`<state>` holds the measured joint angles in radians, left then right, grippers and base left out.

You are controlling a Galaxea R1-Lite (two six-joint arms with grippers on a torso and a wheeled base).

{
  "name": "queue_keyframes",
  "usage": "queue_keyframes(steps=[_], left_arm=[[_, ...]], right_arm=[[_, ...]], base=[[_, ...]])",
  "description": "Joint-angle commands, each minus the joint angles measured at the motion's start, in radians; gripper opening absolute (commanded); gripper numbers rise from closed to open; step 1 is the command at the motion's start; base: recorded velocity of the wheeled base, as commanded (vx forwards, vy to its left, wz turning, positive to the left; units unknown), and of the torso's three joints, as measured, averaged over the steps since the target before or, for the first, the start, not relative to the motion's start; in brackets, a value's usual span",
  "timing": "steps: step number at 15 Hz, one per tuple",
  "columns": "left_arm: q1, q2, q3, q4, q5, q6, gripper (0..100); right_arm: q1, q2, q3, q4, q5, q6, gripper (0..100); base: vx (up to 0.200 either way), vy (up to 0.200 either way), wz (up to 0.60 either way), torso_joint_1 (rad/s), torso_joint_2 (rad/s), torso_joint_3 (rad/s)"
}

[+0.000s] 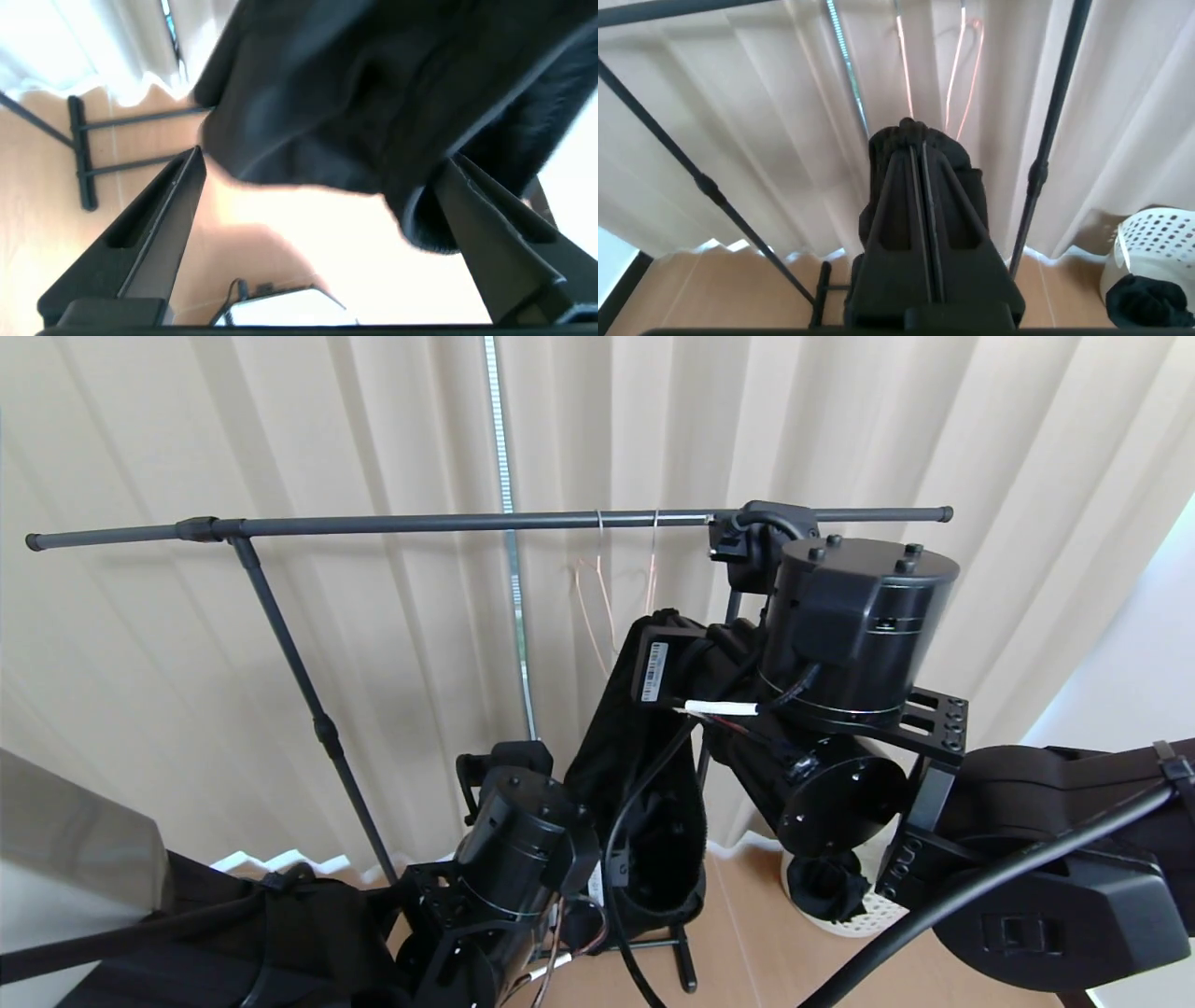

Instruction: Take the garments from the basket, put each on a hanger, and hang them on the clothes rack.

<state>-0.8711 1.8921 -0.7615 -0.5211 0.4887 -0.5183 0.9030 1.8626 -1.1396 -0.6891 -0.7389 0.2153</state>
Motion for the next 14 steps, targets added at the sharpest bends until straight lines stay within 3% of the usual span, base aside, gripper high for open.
queue_keyframes(steps=[1, 10, 14], left_arm=[[-0.002, 0.028, 0.004, 0.000, 0.001, 0.000, 100], [-0.032, 0.070, 0.014, -0.002, -0.001, -0.003, 100], [-0.036, 0.070, 0.014, -0.013, -0.001, -0.005, 100]], right_arm=[[-0.006, -0.014, 0.000, -0.001, 0.000, 0.001, 0], [-0.012, -0.014, 0.000, -0.038, 0.006, 0.007, 0], [0.027, 0.004, 0.001, -0.047, 0.006, 0.009, 0]], base=[[0.000, 0.000, 0.00, 0.000, 0.00, 0.000], [0.000, 0.000, 0.00, 0.000, 0.00, 0.000], [0.000, 0.000, 0.00, 0.000, 0.00, 0.000]])
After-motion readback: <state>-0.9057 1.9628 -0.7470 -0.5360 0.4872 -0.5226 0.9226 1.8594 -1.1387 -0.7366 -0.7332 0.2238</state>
